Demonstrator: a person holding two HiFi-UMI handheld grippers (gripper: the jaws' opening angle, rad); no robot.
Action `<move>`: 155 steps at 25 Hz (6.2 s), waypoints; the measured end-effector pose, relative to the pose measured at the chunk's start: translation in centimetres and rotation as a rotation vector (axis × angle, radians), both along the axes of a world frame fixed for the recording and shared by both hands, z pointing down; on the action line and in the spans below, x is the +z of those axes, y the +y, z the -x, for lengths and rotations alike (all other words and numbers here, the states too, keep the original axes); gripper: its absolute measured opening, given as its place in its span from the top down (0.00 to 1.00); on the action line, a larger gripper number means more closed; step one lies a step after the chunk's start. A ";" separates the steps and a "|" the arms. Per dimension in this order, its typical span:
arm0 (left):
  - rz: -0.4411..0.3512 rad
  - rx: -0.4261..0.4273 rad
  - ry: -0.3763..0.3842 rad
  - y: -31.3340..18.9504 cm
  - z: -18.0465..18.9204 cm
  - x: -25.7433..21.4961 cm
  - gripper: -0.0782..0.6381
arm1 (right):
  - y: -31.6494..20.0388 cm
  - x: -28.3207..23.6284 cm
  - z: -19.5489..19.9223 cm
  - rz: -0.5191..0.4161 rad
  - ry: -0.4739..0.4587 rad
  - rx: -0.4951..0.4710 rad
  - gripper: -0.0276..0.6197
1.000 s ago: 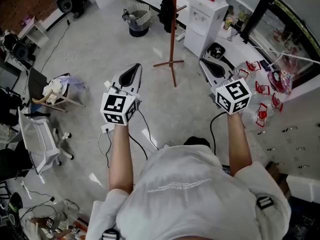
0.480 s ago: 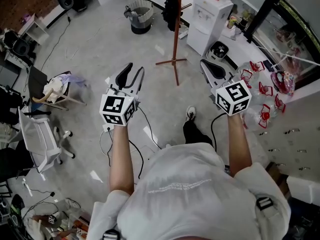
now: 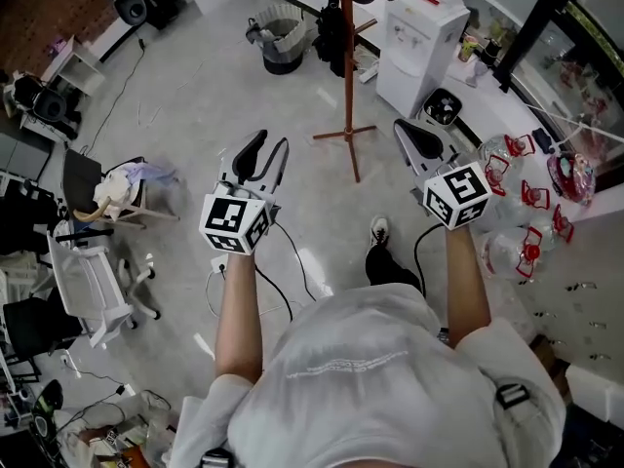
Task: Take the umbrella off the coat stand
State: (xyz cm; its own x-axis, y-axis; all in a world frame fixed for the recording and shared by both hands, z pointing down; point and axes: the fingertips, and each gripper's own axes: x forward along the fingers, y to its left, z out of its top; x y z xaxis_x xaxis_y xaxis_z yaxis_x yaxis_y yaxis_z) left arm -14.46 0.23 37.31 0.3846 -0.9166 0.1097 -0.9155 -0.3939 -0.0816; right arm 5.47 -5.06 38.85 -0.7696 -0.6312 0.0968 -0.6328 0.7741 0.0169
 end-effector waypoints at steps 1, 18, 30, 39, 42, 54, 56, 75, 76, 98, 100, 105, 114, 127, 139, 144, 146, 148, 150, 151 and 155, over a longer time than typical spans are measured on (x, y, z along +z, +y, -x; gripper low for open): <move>0.012 0.005 -0.005 -1.2 -0.6 0.3 0.67 | -1.3 0.5 -0.3 0.005 0.001 -0.003 0.92; 0.099 0.006 -0.208 -19.8 -6.2 1.7 0.67 | -20.0 2.4 -2.0 0.089 -0.039 -0.127 0.92; 0.235 -0.011 -0.216 -29.0 -5.9 5.1 0.58 | -27.2 4.8 -1.9 0.226 -0.155 -0.158 0.92; 0.301 0.132 -0.149 -35.7 -3.8 8.7 0.42 | -31.4 6.9 -0.1 0.246 -0.067 -0.015 0.92; 0.333 0.217 -0.131 -38.0 -3.4 10.3 0.36 | -33.0 7.1 0.8 0.242 -0.052 0.068 0.92; 0.406 0.607 -0.077 -42.9 -4.2 15.2 0.30 | -35.4 7.3 4.5 0.254 0.022 0.280 0.92; 0.396 0.680 -0.063 -43.2 -4.8 15.2 0.30 | -35.4 7.5 4.6 0.256 0.029 0.314 0.92; 0.360 0.778 0.015 -43.1 -5.6 15.4 0.46 | -32.9 8.2 3.7 0.263 0.069 0.508 0.92; 0.363 0.765 0.010 -42.8 -5.3 15.3 0.47 | -32.7 8.0 3.8 0.258 0.074 0.494 0.92; 0.201 0.298 0.185 -39.6 3.6 4.6 0.49 | -32.6 1.5 5.9 0.112 0.090 0.178 0.92; 0.192 0.223 0.219 -38.7 4.4 4.1 0.49 | -32.7 1.0 5.1 0.105 0.089 0.168 0.92; 0.161 0.090 0.227 -35.3 4.8 3.6 0.49 | -32.6 0.0 2.6 0.080 0.084 0.156 0.92; 0.142 -0.080 0.197 -28.4 4.2 3.9 0.49 | -30.9 -1.3 1.1 -0.001 0.099 0.054 0.92; 0.075 -0.137 0.147 -22.5 2.1 2.3 0.48 | -26.5 -1.9 1.7 -0.094 0.132 -0.064 0.92; 0.053 -0.134 0.140 -21.8 1.8 0.7 0.48 | -25.4 -2.4 2.1 -0.101 0.143 -0.091 0.92; 0.060 -0.129 0.146 -22.1 1.7 0.8 0.48 | -25.9 -2.0 1.9 -0.094 0.150 -0.080 0.92; 0.065 -0.127 0.148 -22.2 1.7 0.8 0.48 | -25.9 -2.0 1.9 -0.090 0.149 -0.079 0.92; 0.070 -0.126 0.146 -22.3 1.7 0.9 0.48 | -26.1 -1.9 2.0 -0.086 0.149 -0.078 0.92; 0.073 -0.125 0.144 -22.5 1.7 1.0 0.48 | -26.2 -1.7 2.0 -0.083 0.151 -0.078 0.92; 0.075 -0.125 0.145 -22.5 1.7 1.0 0.48 | -26.3 -1.6 2.0 -0.081 0.152 -0.078 0.92; 0.078 -0.128 0.149 -22.9 1.8 1.2 0.48 | -26.6 -1.2 2.2 -0.070 0.153 -0.080 0.92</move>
State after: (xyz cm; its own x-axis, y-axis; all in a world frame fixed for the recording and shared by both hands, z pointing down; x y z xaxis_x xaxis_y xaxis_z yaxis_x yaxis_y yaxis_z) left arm -16.27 -22.64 38.53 0.2824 -0.9501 0.1328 -0.9583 -0.2730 0.0849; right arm 3.29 -31.65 37.62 -0.7973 -0.5776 0.1750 -0.5550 0.8156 0.1636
